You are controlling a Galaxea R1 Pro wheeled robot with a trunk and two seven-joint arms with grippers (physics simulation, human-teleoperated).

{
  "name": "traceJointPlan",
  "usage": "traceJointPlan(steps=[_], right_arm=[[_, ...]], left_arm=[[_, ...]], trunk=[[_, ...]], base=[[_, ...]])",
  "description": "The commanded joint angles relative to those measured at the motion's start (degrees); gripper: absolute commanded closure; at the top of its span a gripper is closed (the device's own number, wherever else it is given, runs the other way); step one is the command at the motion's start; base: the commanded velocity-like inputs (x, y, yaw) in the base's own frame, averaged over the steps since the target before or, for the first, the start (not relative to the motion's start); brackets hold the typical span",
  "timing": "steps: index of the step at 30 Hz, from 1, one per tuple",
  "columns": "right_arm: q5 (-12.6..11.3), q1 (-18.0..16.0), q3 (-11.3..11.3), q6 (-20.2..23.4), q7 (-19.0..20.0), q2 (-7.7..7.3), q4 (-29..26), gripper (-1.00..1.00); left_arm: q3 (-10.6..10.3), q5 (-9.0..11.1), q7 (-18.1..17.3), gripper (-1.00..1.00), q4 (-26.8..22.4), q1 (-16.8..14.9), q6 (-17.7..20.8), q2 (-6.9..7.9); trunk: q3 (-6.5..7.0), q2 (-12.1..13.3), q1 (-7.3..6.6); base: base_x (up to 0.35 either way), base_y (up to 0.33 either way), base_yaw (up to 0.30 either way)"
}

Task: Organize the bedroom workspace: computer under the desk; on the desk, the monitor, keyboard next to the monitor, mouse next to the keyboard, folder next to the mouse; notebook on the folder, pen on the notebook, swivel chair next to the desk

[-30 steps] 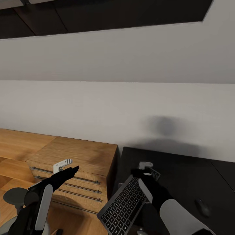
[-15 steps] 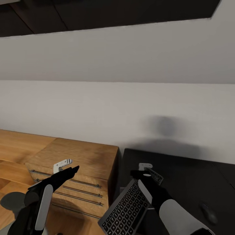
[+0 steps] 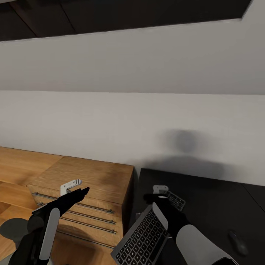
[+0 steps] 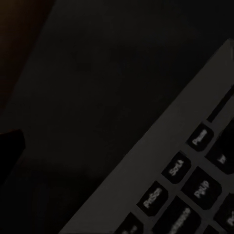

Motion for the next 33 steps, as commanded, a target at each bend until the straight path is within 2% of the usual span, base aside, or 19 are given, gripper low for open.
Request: traceJointPlan(steps=[1,3,17,21,33], right_arm=[[-0.6,0.0,0.4,0.6,-0.6,0.1,-0.1,-1.0],[-0.7,0.0,0.4,1.1,-0.7,0.27,-0.1,-1.0],[-0.6,-0.5,0.4,3.1,-0.7,0.31,-0.2,-1.0],[-0.5,-0.5,0.4,3.1,-0.8,0.25,-0.2,-1.0],[-0.5,-0.5,0.3,3.2,-1.7,0.14,-0.2,-1.0]], left_arm=[[0.1,0.5,0.1,-1.0,-0.1,-0.1,0.3,-0.05],[0.1,0.5,0.1,-1.0,-0.1,-0.1,0.4,-0.07],[0.0,0.5,0.1,-1.0,-0.1,-0.1,0.4,-0.14],[0.0,0.5,0.1,-1.0,-0.1,-0.1,0.4,-0.14],[-0.1,0.5,0.2,-1.0,-0.1,-0.1,0.3,-0.18]], trunk=[[-0.07,0.0,0.0],[-0.07,0.0,0.0],[-2.58,-5.7,3.08],[-2.58,-5.7,3.08],[-4.74,-10.5,5.71]], base=[[0.001,0.0,0.0],[0.0,0.0,0.0],[0.0,0.0,0.0],[0.0,0.0,0.0],[0.0,0.0,0.0]])
